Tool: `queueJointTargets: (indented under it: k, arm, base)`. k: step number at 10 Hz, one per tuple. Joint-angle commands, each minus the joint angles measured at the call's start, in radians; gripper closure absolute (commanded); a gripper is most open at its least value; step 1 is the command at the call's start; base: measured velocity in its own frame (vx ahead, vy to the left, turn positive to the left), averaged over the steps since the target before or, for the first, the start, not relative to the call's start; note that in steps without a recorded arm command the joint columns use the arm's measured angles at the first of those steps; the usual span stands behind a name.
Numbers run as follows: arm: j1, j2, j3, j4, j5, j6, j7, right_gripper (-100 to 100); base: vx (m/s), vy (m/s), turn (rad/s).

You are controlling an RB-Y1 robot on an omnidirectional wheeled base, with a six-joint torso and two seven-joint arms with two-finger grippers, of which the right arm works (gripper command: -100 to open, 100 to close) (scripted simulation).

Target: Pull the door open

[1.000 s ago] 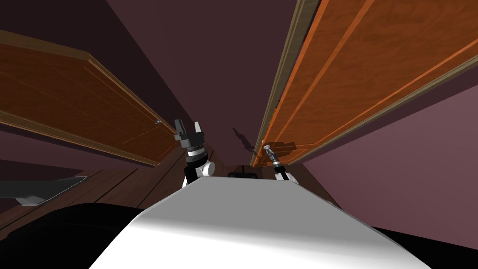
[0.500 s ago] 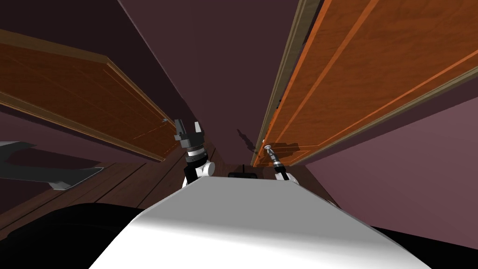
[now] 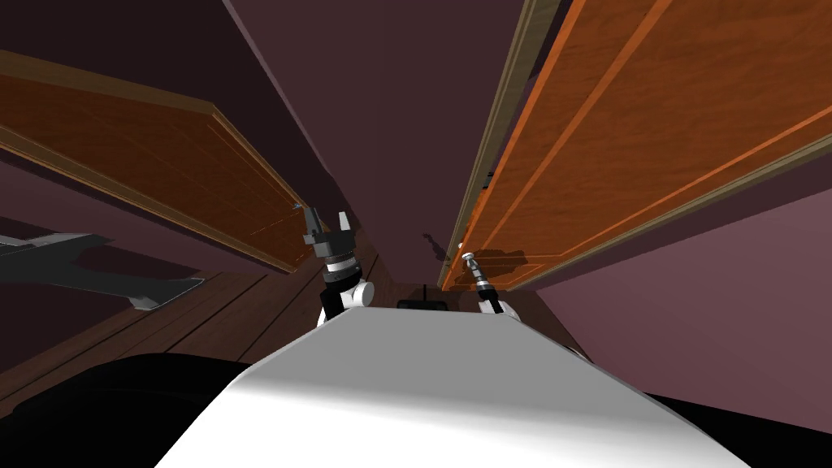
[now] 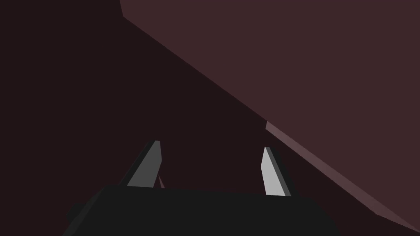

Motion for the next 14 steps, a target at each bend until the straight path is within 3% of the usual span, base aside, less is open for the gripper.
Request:
queueJointTargets:
  k: [1,14]
  arm:
    - [0.000,0.013,0.010,-0.004,-0.012,0.001,-0.050,100]
    - [-0.016,0.012,0.011,0.017,-0.113,0.015,-0.347,100]
  base:
    - [-0.049,-0.027,0.073]
    - [-0.045,-0.022,0.087]
